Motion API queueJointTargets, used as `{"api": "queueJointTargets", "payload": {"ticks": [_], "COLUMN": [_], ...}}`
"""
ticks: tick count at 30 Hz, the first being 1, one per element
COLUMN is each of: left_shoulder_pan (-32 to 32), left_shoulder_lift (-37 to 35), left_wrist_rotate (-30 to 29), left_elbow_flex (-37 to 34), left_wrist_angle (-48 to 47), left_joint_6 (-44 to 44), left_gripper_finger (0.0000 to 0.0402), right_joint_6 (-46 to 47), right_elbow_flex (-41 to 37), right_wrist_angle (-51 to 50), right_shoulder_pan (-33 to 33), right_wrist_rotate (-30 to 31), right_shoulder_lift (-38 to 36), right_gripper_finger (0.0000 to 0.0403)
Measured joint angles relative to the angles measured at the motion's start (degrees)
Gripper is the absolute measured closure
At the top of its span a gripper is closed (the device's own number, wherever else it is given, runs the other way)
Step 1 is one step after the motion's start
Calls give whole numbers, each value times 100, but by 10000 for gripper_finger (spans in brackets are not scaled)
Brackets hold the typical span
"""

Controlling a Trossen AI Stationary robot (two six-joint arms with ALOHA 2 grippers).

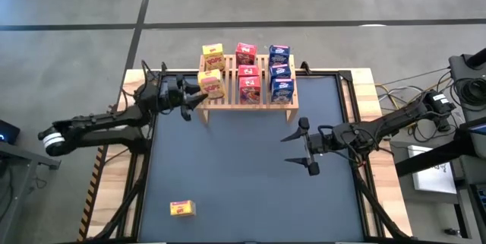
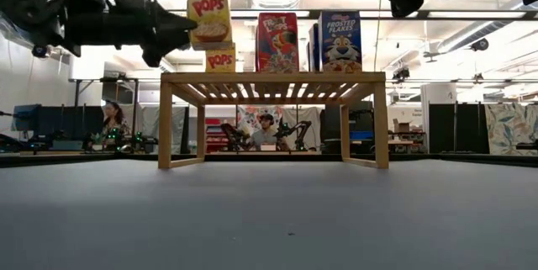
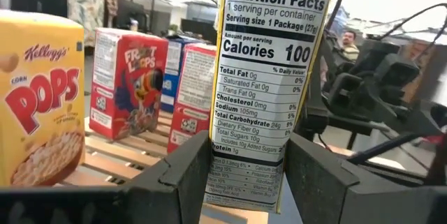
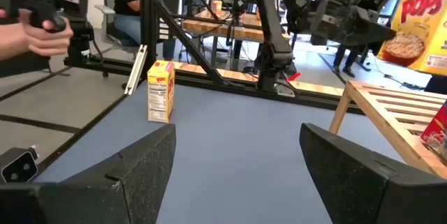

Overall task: Stack cereal on shelf
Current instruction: Put the right yellow cereal box on the shelf aligned with the other yellow cereal box

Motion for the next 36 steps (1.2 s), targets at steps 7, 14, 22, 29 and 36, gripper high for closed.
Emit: {"api": "queueJointTargets", "payload": {"ticks": [7, 14, 22, 29, 36], "left_shoulder_pan": [517, 858, 1185, 1524, 1897], "left_shoulder_lift": [232, 697, 1273, 1459, 1691], "left_wrist_rotate": [1132, 1725, 2545, 2561, 2694], "left_elbow_flex": [25, 382, 915, 937, 885], "left_wrist_angle": [12, -198, -257, -262, -260], "left_joint_6": [-3, -22, 162, 492, 526], "left_gripper_finger": [245, 245, 245, 245, 245], "right_joint_6": [-33, -75, -9, -7, -11], "right_elbow_flex": [-33, -46, -46, -46, -46], "right_wrist_angle": [0, 23, -2, 0, 7], "right_shoulder_pan": [0, 0, 0, 0, -4], "right_wrist_rotate": [0, 0, 0, 0, 2], "right_shoulder_lift": [0, 2, 2, 2, 2], "right_gripper_finger": [109, 112, 112, 115, 115]}}
